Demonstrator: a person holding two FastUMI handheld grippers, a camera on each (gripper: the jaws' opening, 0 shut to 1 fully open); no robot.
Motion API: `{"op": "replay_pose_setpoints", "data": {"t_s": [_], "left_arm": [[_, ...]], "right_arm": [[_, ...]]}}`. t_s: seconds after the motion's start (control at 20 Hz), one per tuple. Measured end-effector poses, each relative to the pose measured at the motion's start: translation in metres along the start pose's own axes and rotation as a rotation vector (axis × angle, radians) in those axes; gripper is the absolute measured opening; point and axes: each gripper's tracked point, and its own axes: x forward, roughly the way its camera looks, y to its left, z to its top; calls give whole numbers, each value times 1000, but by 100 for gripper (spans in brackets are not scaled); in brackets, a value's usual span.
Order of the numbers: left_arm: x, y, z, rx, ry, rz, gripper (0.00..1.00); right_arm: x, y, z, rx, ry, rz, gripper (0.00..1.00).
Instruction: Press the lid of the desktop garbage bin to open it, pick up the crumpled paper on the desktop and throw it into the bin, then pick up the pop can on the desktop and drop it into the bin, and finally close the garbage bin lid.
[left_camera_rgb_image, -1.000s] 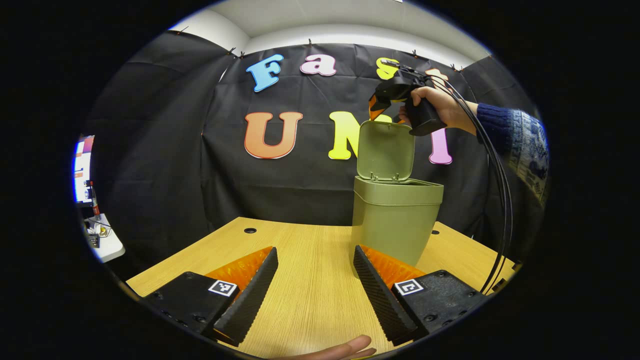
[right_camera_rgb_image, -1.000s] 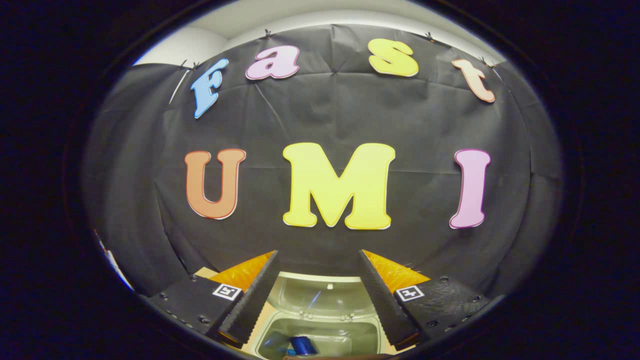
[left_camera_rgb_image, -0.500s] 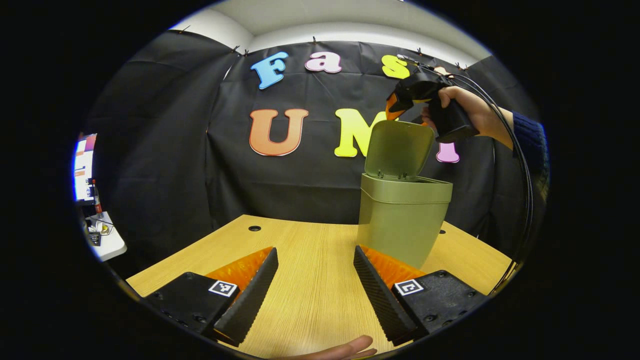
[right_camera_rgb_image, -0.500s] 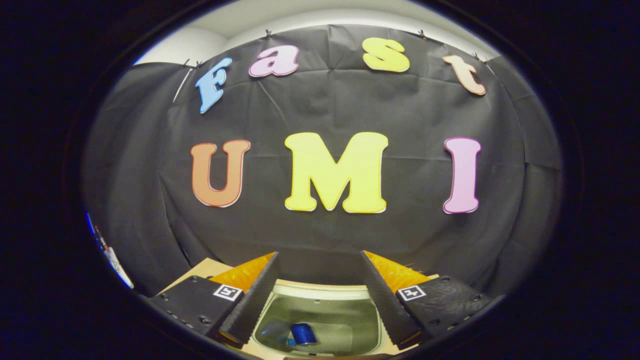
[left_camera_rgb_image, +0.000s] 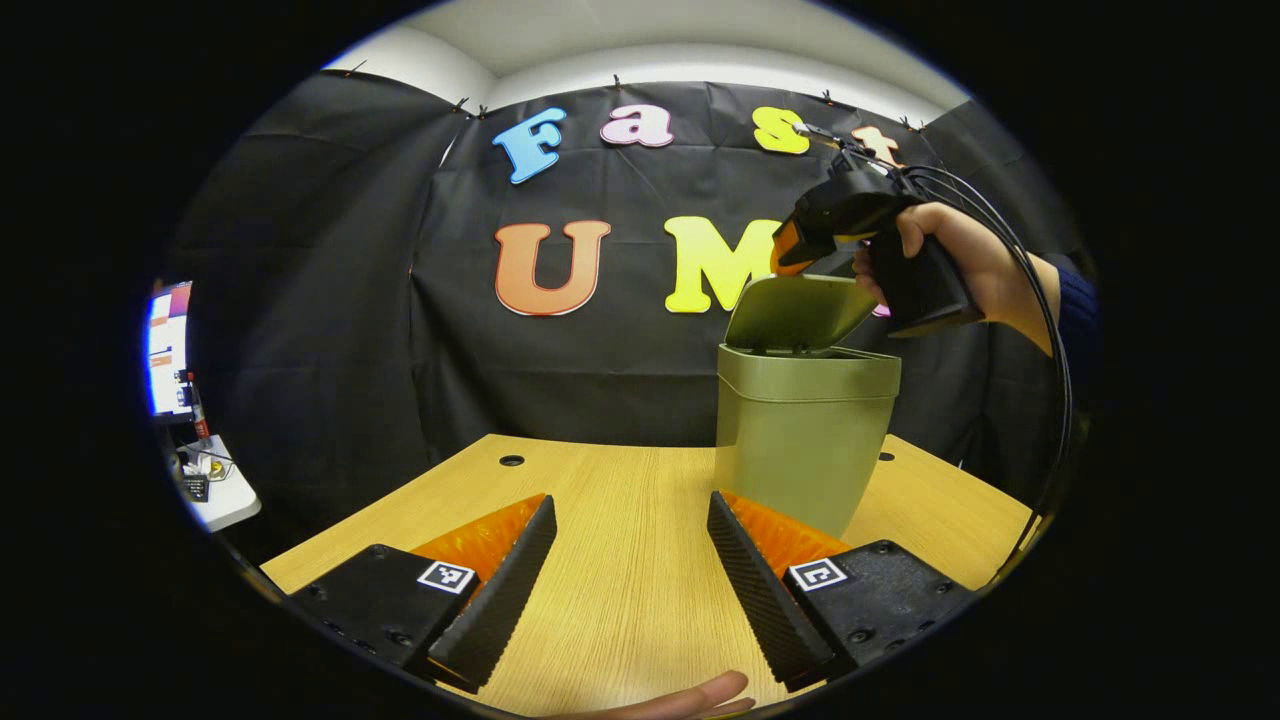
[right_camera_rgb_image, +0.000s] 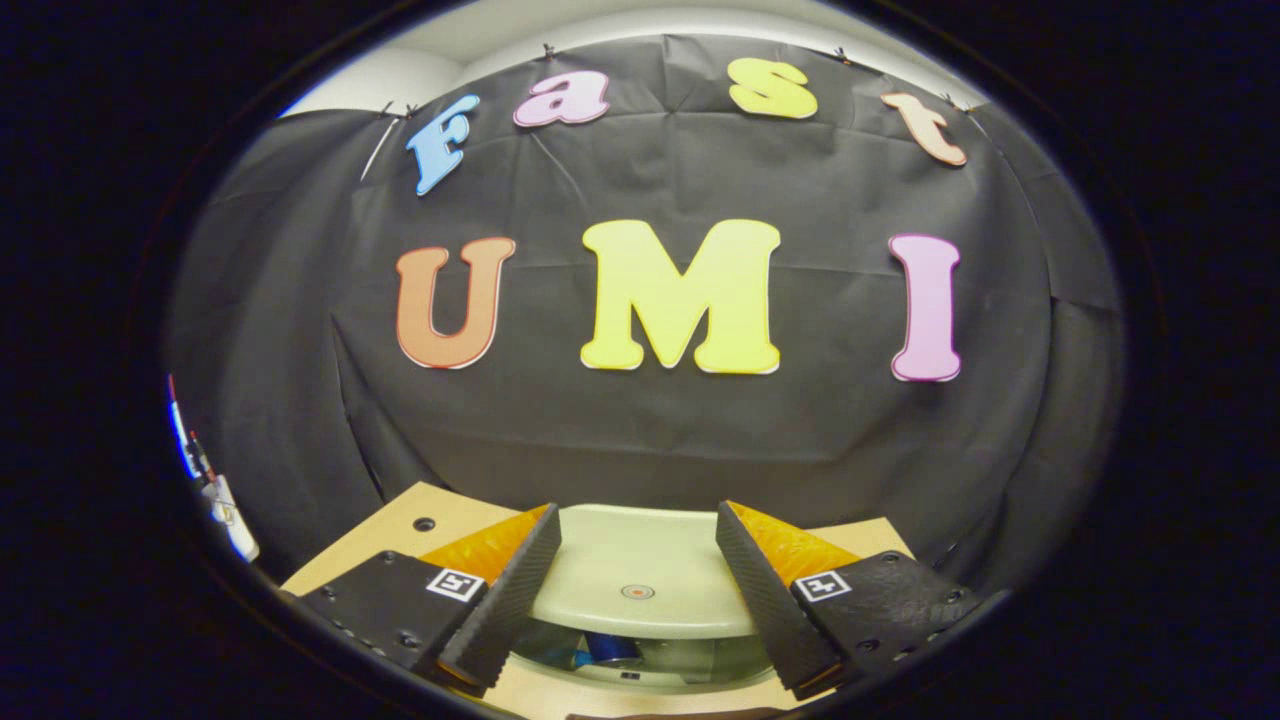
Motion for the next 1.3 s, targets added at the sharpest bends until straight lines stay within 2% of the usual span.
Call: {"op": "replay_pose_setpoints", "data": {"t_s": [0.45, 0.95, 1.0, 1.3], "left_arm": [[5, 16, -6, -2, 27, 14, 98], [10, 27, -13, -24, 58, 43, 98], [9, 27, -12, -24, 56, 44, 98], [6, 24, -11, -25, 55, 32, 98]], "right_arm": [[18, -2, -59, 22, 84, 25, 97], [15, -3, -65, 38, 66, 11, 100], [14, -2, -65, 35, 58, 10, 98], [-6, -3, -70, 29, -7, 18, 100]]}}
